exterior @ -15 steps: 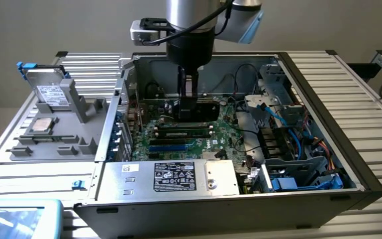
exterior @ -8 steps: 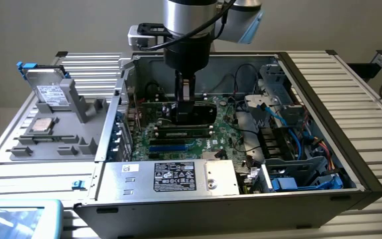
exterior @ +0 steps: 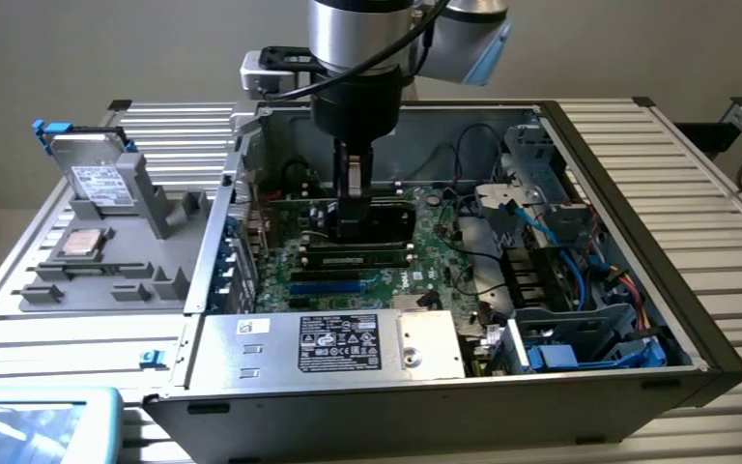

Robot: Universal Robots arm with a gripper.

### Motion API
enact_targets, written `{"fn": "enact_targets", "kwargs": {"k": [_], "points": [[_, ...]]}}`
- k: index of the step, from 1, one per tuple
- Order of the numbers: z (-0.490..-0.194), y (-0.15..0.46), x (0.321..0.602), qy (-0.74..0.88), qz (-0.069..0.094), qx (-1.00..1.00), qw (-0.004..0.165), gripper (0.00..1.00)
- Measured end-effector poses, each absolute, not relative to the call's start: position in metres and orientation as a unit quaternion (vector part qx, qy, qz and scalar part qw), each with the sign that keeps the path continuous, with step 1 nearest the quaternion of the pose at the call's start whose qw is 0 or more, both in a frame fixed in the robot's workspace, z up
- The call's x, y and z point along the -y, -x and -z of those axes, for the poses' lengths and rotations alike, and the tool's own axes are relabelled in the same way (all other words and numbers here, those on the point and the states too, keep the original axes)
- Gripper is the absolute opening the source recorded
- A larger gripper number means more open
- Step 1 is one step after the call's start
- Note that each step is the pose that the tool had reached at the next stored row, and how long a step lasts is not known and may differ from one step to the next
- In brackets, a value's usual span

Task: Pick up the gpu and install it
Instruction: 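Insert the gpu into the slot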

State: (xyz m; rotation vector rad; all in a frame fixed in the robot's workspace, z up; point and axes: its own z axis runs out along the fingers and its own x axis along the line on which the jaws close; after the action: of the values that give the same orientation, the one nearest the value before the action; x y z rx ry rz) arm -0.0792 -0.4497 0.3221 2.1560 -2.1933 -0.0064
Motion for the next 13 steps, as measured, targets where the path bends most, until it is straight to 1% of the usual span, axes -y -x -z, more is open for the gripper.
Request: {"fn": "enact_targets", "kwargs": {"k": [13], "points": [[-0.309,0.085,0.450,-0.701,0.002,0.712,0.034,0.28]]}}
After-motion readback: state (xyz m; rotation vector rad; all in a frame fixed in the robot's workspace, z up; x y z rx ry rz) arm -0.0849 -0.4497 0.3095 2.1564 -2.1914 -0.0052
